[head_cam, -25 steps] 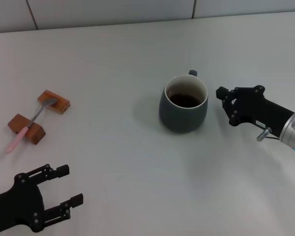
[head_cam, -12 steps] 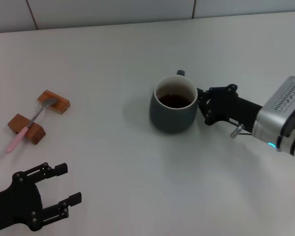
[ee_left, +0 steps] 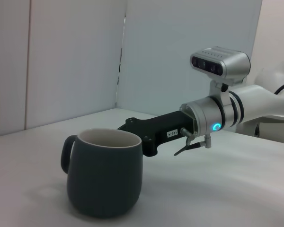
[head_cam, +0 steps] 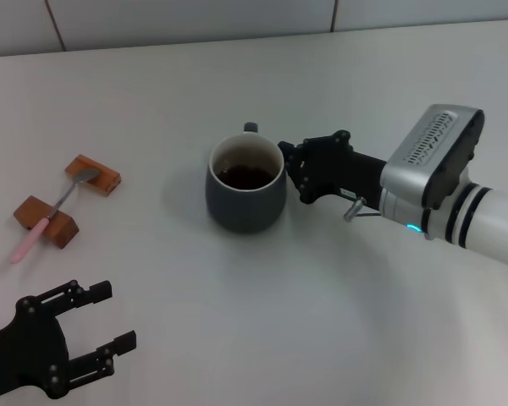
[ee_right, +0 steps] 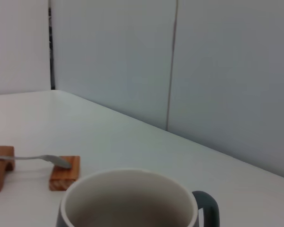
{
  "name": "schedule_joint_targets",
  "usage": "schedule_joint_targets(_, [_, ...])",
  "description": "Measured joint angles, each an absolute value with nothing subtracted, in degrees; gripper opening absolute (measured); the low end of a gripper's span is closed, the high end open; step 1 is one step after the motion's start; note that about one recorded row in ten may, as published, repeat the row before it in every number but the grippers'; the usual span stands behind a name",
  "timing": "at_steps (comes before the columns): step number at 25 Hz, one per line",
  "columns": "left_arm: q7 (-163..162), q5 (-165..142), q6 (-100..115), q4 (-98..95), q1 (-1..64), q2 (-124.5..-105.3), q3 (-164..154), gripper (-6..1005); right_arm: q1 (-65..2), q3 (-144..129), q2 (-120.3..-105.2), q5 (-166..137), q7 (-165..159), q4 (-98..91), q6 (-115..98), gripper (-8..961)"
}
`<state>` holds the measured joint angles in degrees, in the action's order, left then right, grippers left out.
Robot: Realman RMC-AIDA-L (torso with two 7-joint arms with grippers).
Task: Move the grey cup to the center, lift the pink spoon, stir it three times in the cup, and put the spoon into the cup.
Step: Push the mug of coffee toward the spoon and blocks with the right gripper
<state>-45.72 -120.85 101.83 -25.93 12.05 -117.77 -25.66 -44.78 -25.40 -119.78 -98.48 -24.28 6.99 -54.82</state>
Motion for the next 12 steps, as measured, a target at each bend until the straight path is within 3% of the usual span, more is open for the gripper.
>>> schedule_joint_targets(12, [-45.53,-120.85,102.19,-25.93,12.04,-117.55,-25.66,701,-45.85,-25.45,-119.79,-98.61,-24.25,9.55,-55.16,46])
